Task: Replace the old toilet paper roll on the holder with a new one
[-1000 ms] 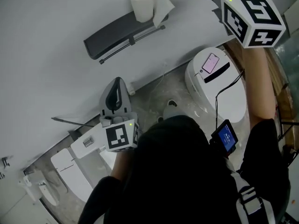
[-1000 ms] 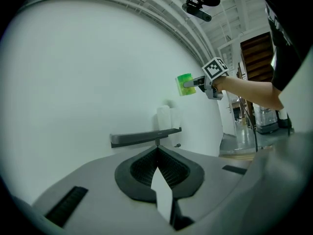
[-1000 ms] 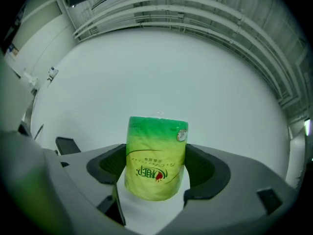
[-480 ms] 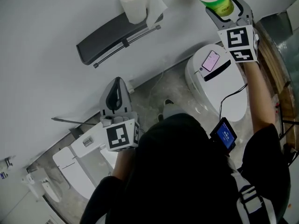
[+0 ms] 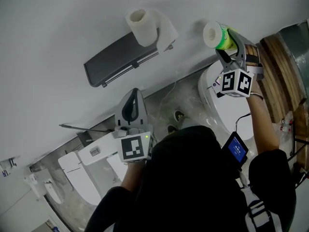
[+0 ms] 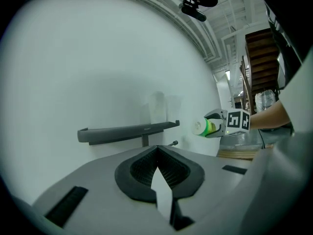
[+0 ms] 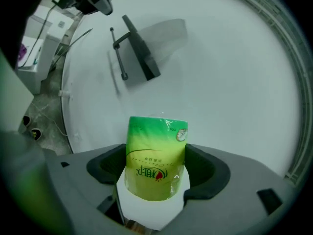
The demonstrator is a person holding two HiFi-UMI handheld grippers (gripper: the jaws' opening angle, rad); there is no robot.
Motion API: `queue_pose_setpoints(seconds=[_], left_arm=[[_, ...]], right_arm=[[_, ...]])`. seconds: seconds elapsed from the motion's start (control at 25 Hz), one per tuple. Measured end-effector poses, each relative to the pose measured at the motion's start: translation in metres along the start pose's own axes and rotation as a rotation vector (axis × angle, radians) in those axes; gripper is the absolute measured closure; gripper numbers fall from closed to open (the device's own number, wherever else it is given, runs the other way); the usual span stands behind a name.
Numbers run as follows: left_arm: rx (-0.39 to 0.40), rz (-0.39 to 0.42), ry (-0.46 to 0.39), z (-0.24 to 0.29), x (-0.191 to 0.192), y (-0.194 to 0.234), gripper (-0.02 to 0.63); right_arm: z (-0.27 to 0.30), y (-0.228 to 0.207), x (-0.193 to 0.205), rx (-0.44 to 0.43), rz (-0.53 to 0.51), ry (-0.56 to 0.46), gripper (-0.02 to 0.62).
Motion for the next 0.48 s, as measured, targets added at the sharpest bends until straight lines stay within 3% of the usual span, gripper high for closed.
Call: queue_pose_setpoints(seconds=[0.16, 0.32, 0.48], left_arm=[[-0.030, 0.001, 0.047, 0.007, 0.007, 0.002, 0.592], [-0.056, 0.007, 0.029, 0.014, 0.005, 0.004, 0.592], [-0.087, 0.005, 0.017, 0.017, 0.005, 0.009, 0.592]], right_arm=[[0.019, 0.027, -0.006, -0.058, -0.086, -0.022, 0.225], [0.038, 0.048, -0.025, -0.087, -0.183, -0.082, 0.227], [0.051, 0.064, -0.051, -0.117, -0.192, -0.158, 0.226]])
Point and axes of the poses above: the fingertips, and each gripper's own axes: z forward along the fingers, y to its left, x out of its underside, the point moved 5 cm from there along -z, backward along the fingers, and after that the axes turned 4 degrees about -y, right-handed, at the moved point
